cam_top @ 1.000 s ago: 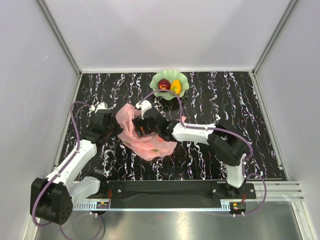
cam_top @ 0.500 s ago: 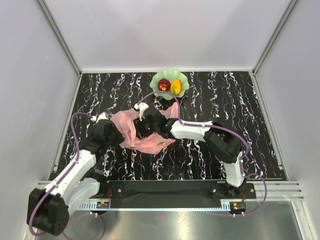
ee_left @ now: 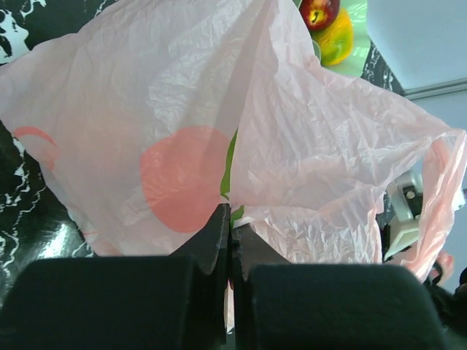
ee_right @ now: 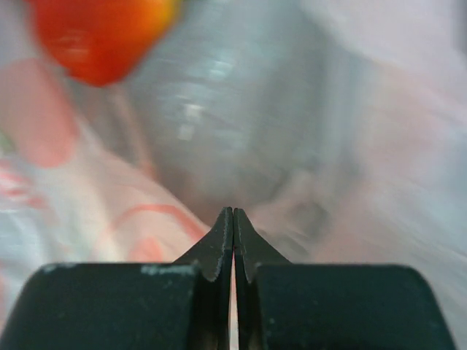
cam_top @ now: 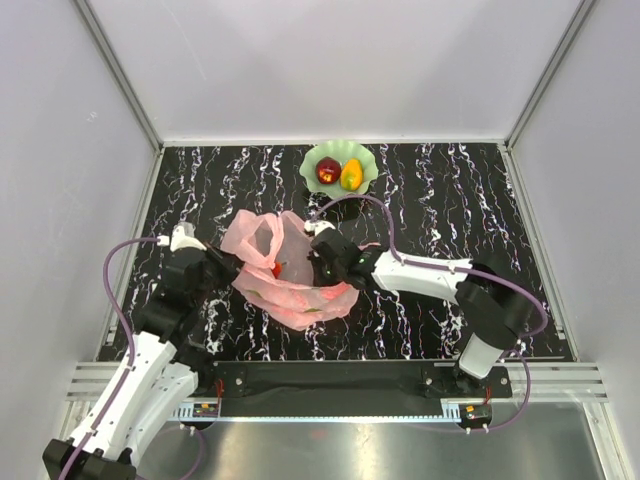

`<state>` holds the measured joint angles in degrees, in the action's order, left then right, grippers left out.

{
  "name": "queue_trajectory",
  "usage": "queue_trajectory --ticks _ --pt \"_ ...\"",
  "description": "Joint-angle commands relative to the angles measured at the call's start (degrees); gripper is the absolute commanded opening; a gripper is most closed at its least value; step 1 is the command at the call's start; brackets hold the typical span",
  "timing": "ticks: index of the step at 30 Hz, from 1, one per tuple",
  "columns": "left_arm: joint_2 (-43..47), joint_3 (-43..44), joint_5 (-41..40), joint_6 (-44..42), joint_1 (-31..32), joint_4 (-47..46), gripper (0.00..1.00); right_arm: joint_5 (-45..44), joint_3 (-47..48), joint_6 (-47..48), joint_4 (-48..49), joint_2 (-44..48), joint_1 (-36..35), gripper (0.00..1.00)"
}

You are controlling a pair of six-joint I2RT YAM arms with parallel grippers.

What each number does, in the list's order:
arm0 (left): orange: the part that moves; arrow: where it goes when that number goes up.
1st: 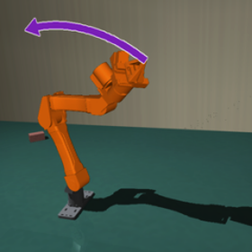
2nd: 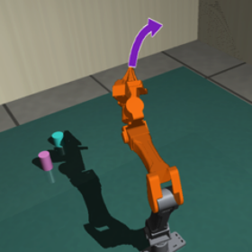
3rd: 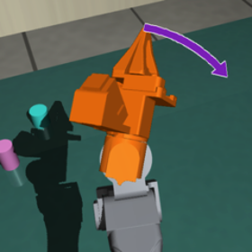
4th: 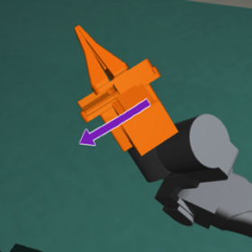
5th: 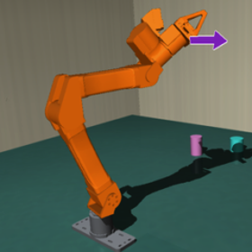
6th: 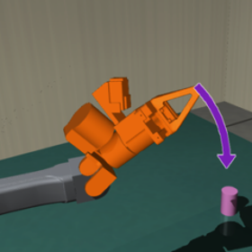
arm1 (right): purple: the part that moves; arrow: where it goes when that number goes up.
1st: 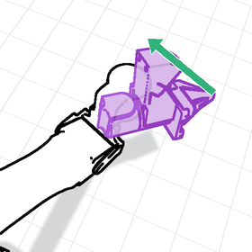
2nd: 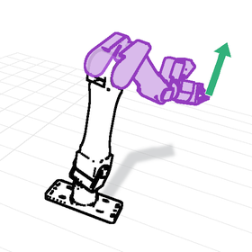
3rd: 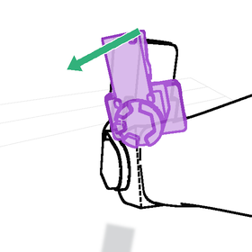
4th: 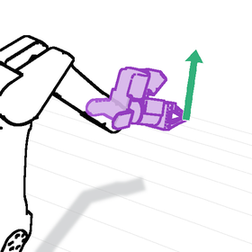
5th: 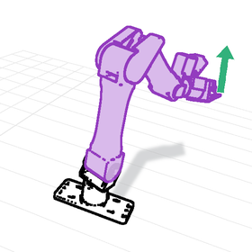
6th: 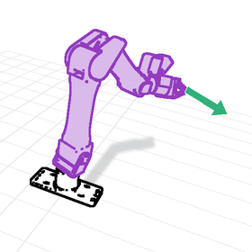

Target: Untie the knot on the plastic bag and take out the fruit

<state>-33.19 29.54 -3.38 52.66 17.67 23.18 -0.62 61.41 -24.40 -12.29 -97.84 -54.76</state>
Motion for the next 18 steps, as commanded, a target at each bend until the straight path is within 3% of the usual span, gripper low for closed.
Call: queue_trajectory --ticks 1,7,14,18 --pt "-0.03 1.92 1.62 2.62 0.35 -4.54 0.00 -13.58 -0.67 -3.89 -4.93 6.60 0.18 0.00" --pt "-6.52 3.06 9.26 11.39 1.05 -20.87 0.00 -18.36 4.06 -3.55 -7.83 13.37 6.14 0.00" --pt "-24.18 17.99 9.09 15.53 6.41 -38.71 0.00 -16.52 19.16 4.79 -16.88 10.39 18.87 0.00" --pt "-31.66 28.34 10.93 19.22 6.59 -47.87 0.00 -18.36 24.45 7.44 -19.08 14.34 23.55 0.00"
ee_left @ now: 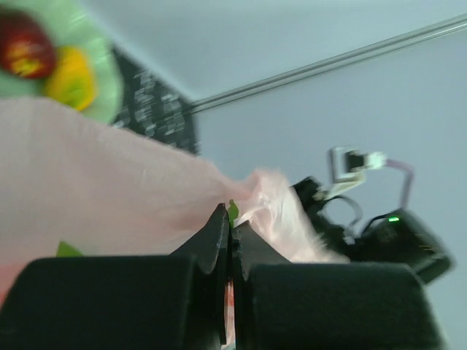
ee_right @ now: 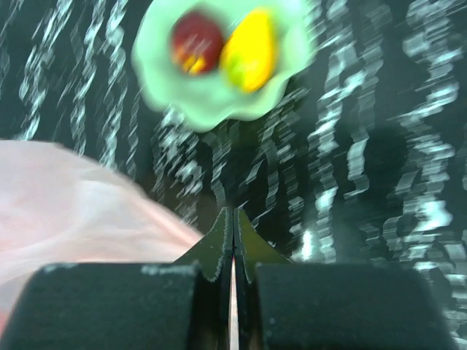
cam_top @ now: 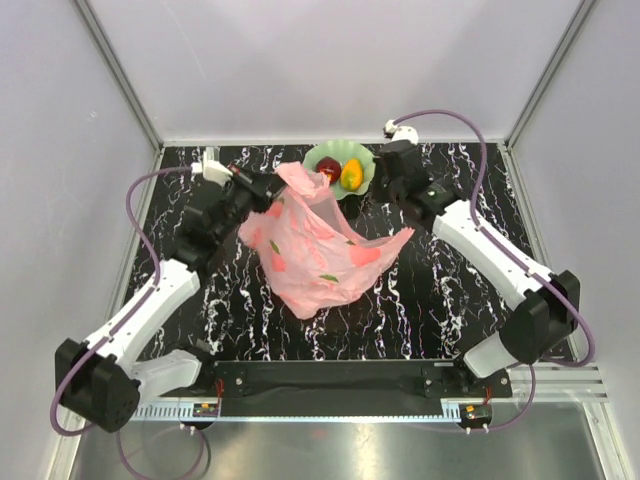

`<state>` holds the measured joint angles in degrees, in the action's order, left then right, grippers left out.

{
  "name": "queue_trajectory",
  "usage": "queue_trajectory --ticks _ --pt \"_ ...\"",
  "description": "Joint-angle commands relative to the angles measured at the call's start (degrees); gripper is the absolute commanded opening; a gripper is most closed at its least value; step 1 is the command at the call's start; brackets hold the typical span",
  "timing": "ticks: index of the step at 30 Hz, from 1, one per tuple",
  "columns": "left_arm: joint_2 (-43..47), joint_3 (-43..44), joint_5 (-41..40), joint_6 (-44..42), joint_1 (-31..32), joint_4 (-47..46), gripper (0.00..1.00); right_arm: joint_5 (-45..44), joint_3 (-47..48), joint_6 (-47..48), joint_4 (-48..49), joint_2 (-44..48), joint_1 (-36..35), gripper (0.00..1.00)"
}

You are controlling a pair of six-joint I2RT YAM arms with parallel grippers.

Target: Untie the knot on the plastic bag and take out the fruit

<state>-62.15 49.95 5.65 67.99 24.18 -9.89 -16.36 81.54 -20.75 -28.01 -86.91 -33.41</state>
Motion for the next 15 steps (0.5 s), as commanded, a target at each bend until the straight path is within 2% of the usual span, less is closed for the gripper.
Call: queue_trajectory --ticks 1,3,6,9,10,13,15 --pt "-3.58 9.10 2.00 4.69 -0.01 -18.55 0.00 -4.28 5.46 4.14 -3.72 4.29 2.90 0.00" --pt "-4.47 10.51 0.51 5.49 -0.28 -20.86 0.00 -5.69 8.98 5.28 -5.73 6.31 4.93 0.00" --pt "-0.79 6.93 0.94 4.53 -0.54 -21.93 0.00 -7.28 11.36 6.77 -7.14 8.77 5.55 0.00" --pt "9.91 -8.77 -2.21 4.17 -0.54 -19.55 0.00 -5.27 9.88 7.13 -7.32 11.23 5.46 0.00" --pt "12.99 -18.65 -3.70 4.61 -0.63 -18.33 0.00 -2.91 8.30 7.22 -6.97 11.85 5.46 0.00" --pt "22.93 -30.57 -5.47 3.04 -0.63 -10.19 0.00 5.59 5.05 7.83 -5.74 12.91 5.46 0.00" --pt "26.45 -34.29 -4.25 1.89 -0.19 -6.39 0.00 12.01 3.20 7.83 -4.69 13.00 5.46 0.00"
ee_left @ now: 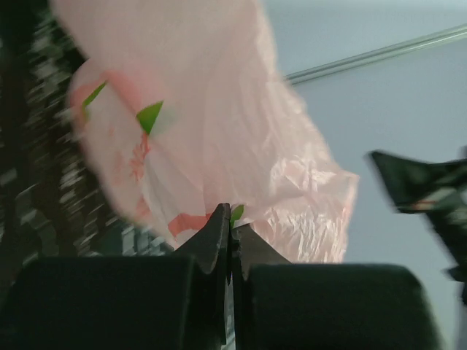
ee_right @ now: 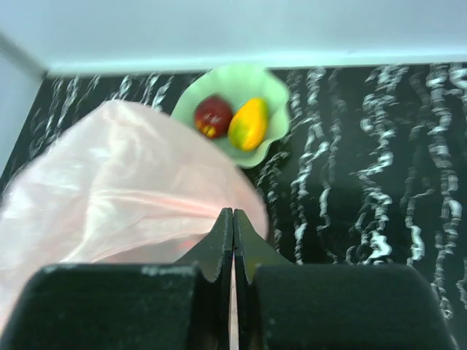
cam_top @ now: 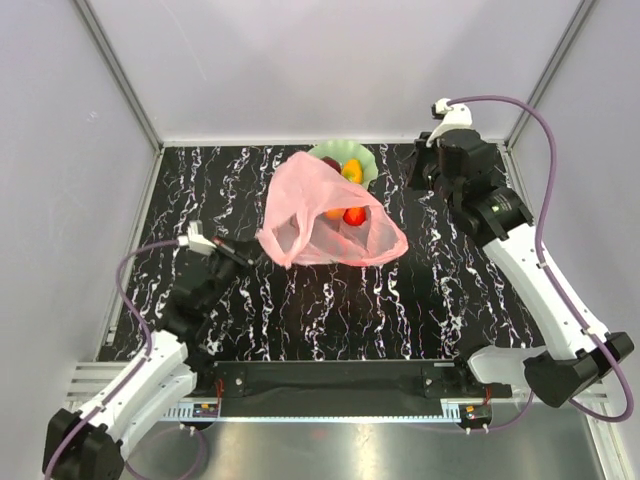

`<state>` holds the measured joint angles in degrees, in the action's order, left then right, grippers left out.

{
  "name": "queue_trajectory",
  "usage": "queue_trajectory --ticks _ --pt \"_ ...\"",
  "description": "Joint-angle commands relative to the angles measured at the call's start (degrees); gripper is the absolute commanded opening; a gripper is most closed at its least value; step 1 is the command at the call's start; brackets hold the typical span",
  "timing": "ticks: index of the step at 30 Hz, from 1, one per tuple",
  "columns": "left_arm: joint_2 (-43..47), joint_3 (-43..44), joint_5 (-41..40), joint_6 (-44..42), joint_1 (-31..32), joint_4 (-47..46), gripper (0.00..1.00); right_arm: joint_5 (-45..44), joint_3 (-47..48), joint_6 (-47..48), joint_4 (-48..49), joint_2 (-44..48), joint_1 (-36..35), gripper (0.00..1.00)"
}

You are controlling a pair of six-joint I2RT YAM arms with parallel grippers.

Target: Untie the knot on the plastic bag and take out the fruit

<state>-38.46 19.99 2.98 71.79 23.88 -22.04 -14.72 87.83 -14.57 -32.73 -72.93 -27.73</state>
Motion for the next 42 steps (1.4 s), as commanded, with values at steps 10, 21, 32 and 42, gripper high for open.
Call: queue_trajectory --ticks 10,21,32,42 --pt "20.43 -7.16 0.61 -7.45 1.34 23.35 0.00 27.27 -18.39 4.01 11.63 1.65 -11.97 0.00" --pt "21.85 -4.34 1.76 -9.56 5.56 33.81 0.00 23.61 -20.16 3.93 14.81 -0.37 -22.01 0.00" --pt "16.05 4.42 -0.08 -9.47 11.97 33.36 0.00 8.94 -20.68 2.09 23.23 -16.28 -25.36 0.00" --pt "19.83 10.43 1.67 -10.61 16.11 46.73 0.00 -6.54 -20.51 -1.43 29.75 -24.79 -26.50 0.25"
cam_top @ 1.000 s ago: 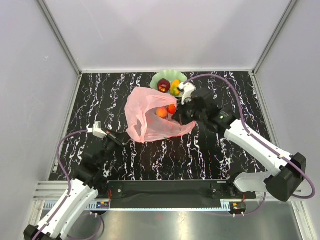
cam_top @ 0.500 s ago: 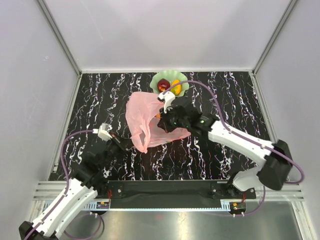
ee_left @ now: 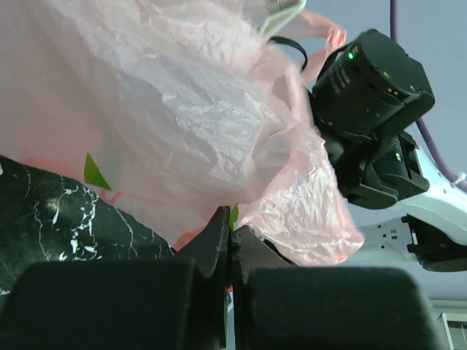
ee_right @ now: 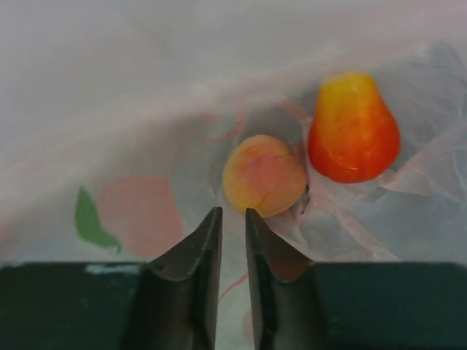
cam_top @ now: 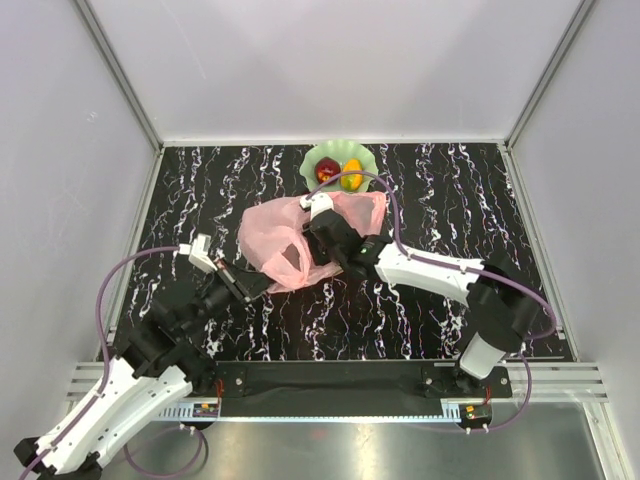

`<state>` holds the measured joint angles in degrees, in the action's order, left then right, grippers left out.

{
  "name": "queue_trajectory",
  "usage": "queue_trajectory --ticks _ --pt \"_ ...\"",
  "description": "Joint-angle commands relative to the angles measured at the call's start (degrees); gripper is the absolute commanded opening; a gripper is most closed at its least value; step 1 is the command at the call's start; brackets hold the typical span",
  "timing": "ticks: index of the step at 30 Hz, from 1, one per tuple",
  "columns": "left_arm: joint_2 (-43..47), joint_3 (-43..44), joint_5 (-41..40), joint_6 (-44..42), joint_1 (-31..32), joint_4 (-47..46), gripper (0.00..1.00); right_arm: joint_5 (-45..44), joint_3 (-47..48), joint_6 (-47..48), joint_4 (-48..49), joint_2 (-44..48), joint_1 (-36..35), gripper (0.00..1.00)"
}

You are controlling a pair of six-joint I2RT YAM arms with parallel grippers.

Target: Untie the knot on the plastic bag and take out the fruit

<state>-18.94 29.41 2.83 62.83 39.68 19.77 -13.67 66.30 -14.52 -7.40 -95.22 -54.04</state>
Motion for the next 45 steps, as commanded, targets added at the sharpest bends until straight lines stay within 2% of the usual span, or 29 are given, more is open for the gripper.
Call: queue_trajectory --ticks 1,2,4,5,6,7,8,9,11,16,19,23,29,35,39,42,44,45 --pt "-0.04 0.13 2.26 -2.00 0.40 5.62 0.00 -7.34 1.72 -1.47 3.89 -3.65 -0.19 0.27" --pt "-0.31 -1.01 2.96 -2.09 0.40 5.54 0.00 -6.90 3.12 -1.73 3.01 -5.75 -0.19 0.35" --pt "-1.10 -5.22 5.16 -2.18 0.57 3.54 0.00 -5.40 3.66 -2.17 3.27 -7.34 -0.19 0.43" --pt "-1.54 -6.54 5.43 -1.92 0.75 2.83 0.00 -5.23 3.74 -2.87 3.79 -8.39 -0.19 0.61" --pt "-1.45 -9.43 5.17 -2.01 0.84 2.04 0.00 -5.40 3.48 -3.40 4.06 -8.93 -0.19 0.72" --pt "-1.54 -10.68 4.56 -2.18 0.92 1.16 0.00 -7.58 3.40 -4.10 3.97 -9.28 -0.19 0.81" --pt "-1.63 -12.08 3.33 -2.36 1.10 0.97 0.00 -9.16 3.13 -4.54 3.97 -9.89 -0.19 0.94" --pt "-1.71 -13.23 2.89 -2.62 1.10 0.45 0.00 -11.01 3.04 -5.07 3.80 -10.16 -0.19 1.00" --pt "-1.80 -16.57 2.09 -2.36 1.10 -0.96 0.00 -16.64 3.13 -5.60 3.45 -10.86 -0.19 1.00" --pt "-2.77 -19.65 0.95 -1.66 1.10 -3.68 0.00 -19.46 4.01 -3.50 5.19 -12.27 -0.19 1.00" --pt "-3.30 -20.44 2.09 -1.48 1.10 -5.35 0.00 -21.39 3.31 -2.18 10.72 -13.06 -0.19 1.00" --pt "-3.39 -21.67 3.93 -1.04 1.10 -6.32 0.00 -20.17 7.16 -2.08 12.24 -17.88 0.25 1.00" --pt "-2.86 -23.34 5.95 0.10 1.27 -7.81 0.00 -18.58 9.89 -4.72 17.06 -20.44 0.60 1.00" --pt "-2.51 -23.78 7.45 0.10 1.27 -8.52 0.00 -16.13 17.10 -7.88 14.08 -26.76 1.92 1.00" --pt "-1.80 -23.87 7.37 0.19 1.28 -7.99 0.00 -13.93 19.21 -11.40 10.66 -29.58 3.41 0.91" --pt "-1.28 -24.13 7.01 0.45 1.36 -7.73 0.00 -13.58 17.47 -12.46 10.12 -29.24 3.59 0.83" --pt "-1.10 -24.40 6.49 0.72 1.28 -7.82 0.00 -13.58 16.41 -12.55 9.95 -28.45 3.68 0.67" --pt "-1.10 -24.49 6.31 0.80 1.28 -7.82 0.00 -13.31 15.97 -12.55 9.95 -28.44 3.68 0.67"
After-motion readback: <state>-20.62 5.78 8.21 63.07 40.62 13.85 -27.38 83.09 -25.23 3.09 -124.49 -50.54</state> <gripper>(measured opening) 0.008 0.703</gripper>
